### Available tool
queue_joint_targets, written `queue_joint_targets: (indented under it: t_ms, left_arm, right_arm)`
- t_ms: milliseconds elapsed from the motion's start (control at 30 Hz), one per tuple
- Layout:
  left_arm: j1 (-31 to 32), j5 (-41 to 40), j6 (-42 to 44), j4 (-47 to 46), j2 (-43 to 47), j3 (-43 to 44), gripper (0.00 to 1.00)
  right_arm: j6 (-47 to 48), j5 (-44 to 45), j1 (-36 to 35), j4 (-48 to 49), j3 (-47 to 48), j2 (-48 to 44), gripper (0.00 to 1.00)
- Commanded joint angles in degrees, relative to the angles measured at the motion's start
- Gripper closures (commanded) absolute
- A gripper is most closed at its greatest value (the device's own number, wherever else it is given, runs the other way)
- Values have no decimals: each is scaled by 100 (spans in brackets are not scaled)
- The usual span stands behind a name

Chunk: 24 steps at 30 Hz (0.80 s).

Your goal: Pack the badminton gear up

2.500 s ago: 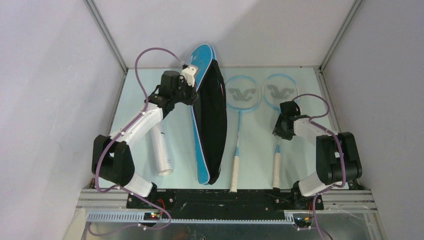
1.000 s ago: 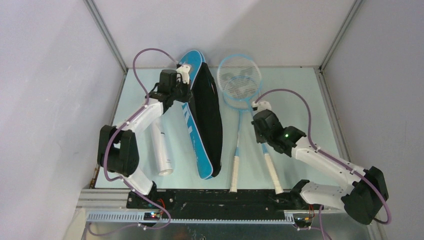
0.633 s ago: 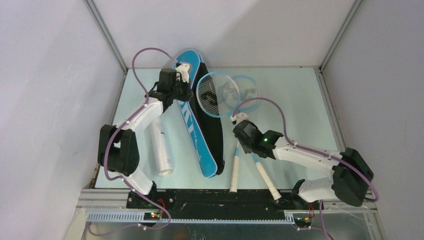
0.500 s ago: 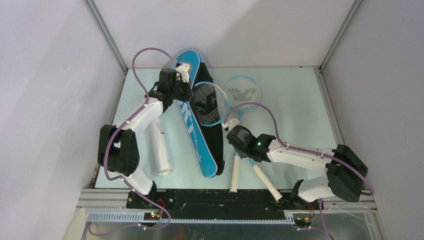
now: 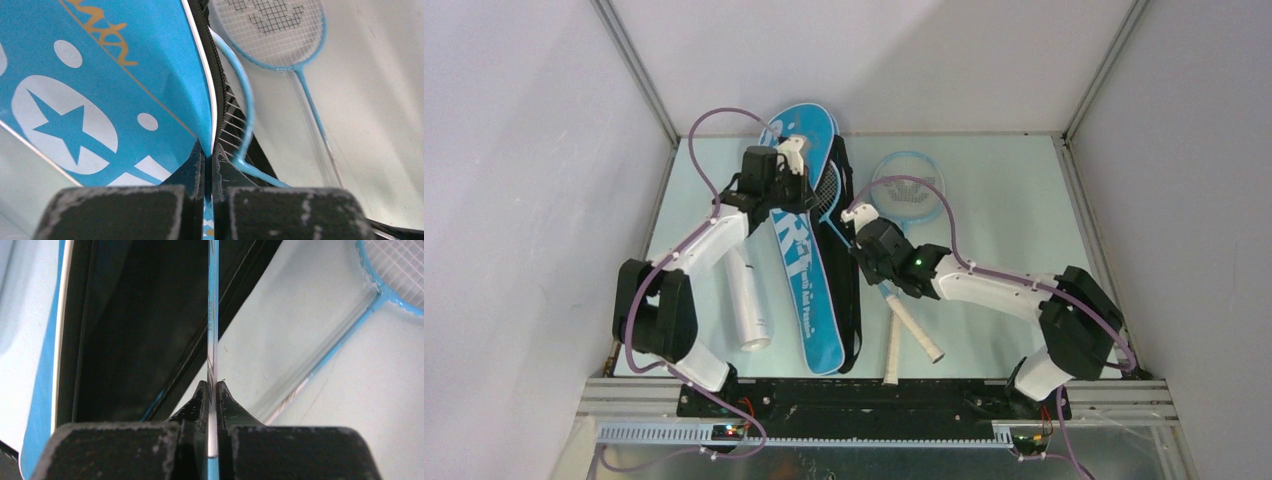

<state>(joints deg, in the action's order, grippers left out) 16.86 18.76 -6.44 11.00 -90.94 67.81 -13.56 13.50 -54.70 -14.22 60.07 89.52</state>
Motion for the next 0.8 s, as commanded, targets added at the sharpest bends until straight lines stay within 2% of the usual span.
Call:
queue_joint_targets:
  t_ms: [0,167,367,567,767]
  left_arm:
    - [310,703,-385,-428,609,-216,100]
    - [592,1093,-635,-629,842,-426,100]
    - [831,1491,-1036,-860,1027,-691,100]
    - [897,1968,-1690,-1595,1306,-1077,100]
    - [885,1343,-1618,-1274,1708,-924,100]
  right_arm:
    - [-351,-278,164,1167,499,236,100]
    - [-403,-381,372,1994,662,255,100]
    - [-568,-715,622,2344,924,285,100]
    - [-827,-1103,801,2661,977,533,100]
    - [-1083,-1627,886,2582,1254,559,100]
